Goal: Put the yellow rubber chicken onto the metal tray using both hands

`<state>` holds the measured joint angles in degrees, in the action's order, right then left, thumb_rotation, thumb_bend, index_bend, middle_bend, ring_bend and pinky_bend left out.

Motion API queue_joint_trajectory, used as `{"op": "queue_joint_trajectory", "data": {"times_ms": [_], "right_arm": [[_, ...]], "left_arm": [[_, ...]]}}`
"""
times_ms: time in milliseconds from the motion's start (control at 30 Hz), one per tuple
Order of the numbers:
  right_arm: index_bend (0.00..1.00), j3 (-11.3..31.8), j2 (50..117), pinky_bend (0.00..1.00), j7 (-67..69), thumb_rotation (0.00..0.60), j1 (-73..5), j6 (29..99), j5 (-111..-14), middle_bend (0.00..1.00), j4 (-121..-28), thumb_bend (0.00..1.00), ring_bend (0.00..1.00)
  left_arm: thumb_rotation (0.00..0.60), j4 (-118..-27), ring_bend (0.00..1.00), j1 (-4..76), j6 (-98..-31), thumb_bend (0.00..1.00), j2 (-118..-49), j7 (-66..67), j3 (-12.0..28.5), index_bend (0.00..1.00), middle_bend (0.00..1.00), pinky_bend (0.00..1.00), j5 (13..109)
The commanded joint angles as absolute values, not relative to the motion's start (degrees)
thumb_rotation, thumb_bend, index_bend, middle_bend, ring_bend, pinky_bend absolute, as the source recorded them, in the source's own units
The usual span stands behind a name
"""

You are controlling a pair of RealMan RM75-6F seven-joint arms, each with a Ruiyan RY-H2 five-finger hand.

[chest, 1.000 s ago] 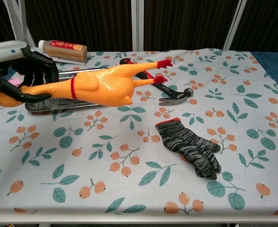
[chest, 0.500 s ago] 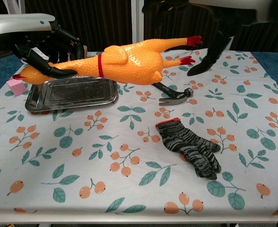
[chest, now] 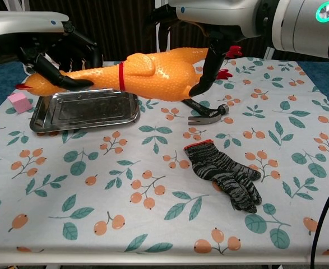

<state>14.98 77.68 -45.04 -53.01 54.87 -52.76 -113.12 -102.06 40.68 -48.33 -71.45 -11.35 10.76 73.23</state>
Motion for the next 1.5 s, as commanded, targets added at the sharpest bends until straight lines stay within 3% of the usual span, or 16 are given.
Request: {"op": "queue_joint_trajectory", "data": {"times_ms": [33, 267, 333, 500, 600, 700, 900, 933, 1033, 1267, 1367, 1500], "right_arm": [[0.28, 14.7, 78.3, 0.18, -45.5, 0.6, -54.0, 55.7, -51.7, 0.35, -112.5, 0.06, 0.1], [0.56, 14.5, 80.7, 0.24, -46.8, 0.6, -56.9, 57.6, -49.3, 0.57, -110.9, 0.18, 0.23], [0.64, 14.4, 81.5, 0.26, -46.9, 0.6, -57.3, 58.3, -49.3, 0.63, -110.6, 0.26, 0.28], [0.79, 13.8, 82.8, 0.34, -47.0, 0.6, -58.3, 59.5, -48.6, 0.79, -110.1, 0.54, 0.46], [0.9, 13.4, 82.6, 0.38, -46.4, 0.6, -58.7, 58.8, -47.5, 0.91, -110.3, 0.79, 0.59], [0.97, 12.7, 82.3, 0.39, -46.3, 0.6, -59.1, 58.7, -47.1, 0.93, -110.5, 0.96, 0.65], [1.0, 12.1, 82.1, 0.39, -45.4, 0.6, -59.6, 58.8, -46.6, 0.95, -110.6, 1.0, 0.67], [0.99, 12.1, 82.2, 0.39, -44.9, 0.6, -59.6, 59.0, -47.0, 0.95, -110.5, 0.99, 0.67], [0.87, 12.2, 82.0, 0.38, -43.2, 0.6, -59.2, 59.4, -48.2, 0.9, -110.2, 0.77, 0.62], [0.23, 11.7, 81.8, 0.26, -43.2, 0.6, -58.9, 61.9, -50.5, 0.43, -110.1, 0.07, 0.25], [0.07, 11.6, 81.8, 0.24, -42.9, 0.6, -58.6, 62.5, -51.0, 0.29, -110.4, 0.0, 0.18], [0.0, 11.6, 81.2, 0.23, -42.8, 0.6, -58.7, 62.5, -50.8, 0.21, -110.9, 0.0, 0.16]], "left_arm": [[0.6, -102.1, 0.65, 40.7, -48.4, 0.59, -71.3, -11.2, 10.7, 0.71, 0.75, 0.74, 73.2], [0.6, -103.1, 0.65, 40.9, -49.0, 0.6, -70.7, -10.7, 10.8, 0.71, 0.75, 0.74, 73.0], [0.6, -103.2, 0.65, 41.0, -49.1, 0.6, -70.6, -10.6, 10.8, 0.71, 0.75, 0.74, 72.9], [0.6, -103.3, 0.65, 40.8, -49.8, 0.6, -70.4, -10.3, 10.7, 0.71, 0.75, 0.74, 72.9], [0.6, -103.3, 0.65, 40.8, -50.1, 0.6, -70.5, -10.3, 10.6, 0.71, 0.75, 0.74, 72.9], [0.6, -103.2, 0.65, 40.7, -50.5, 0.6, -70.7, -10.3, 10.5, 0.71, 0.75, 0.74, 73.1], [0.6, -103.2, 0.65, 40.8, -50.7, 0.6, -71.1, -10.1, 10.3, 0.71, 0.75, 0.74, 73.2], [0.6, -103.2, 0.65, 40.8, -50.7, 0.6, -71.1, -10.1, 10.3, 0.71, 0.75, 0.74, 73.2], [0.6, -103.0, 0.65, 40.8, -50.8, 0.6, -71.1, -10.3, 10.3, 0.71, 0.75, 0.74, 72.9], [0.6, -102.7, 0.65, 40.7, -50.4, 0.6, -70.5, -12.8, 10.8, 0.71, 0.75, 0.74, 72.4], [0.6, -102.5, 0.65, 40.6, -50.4, 0.6, -70.2, -13.7, 10.9, 0.71, 0.75, 0.74, 72.5], [0.6, -102.5, 0.65, 40.4, -50.5, 0.61, -69.9, -14.6, 10.9, 0.71, 0.75, 0.74, 72.8]]}}
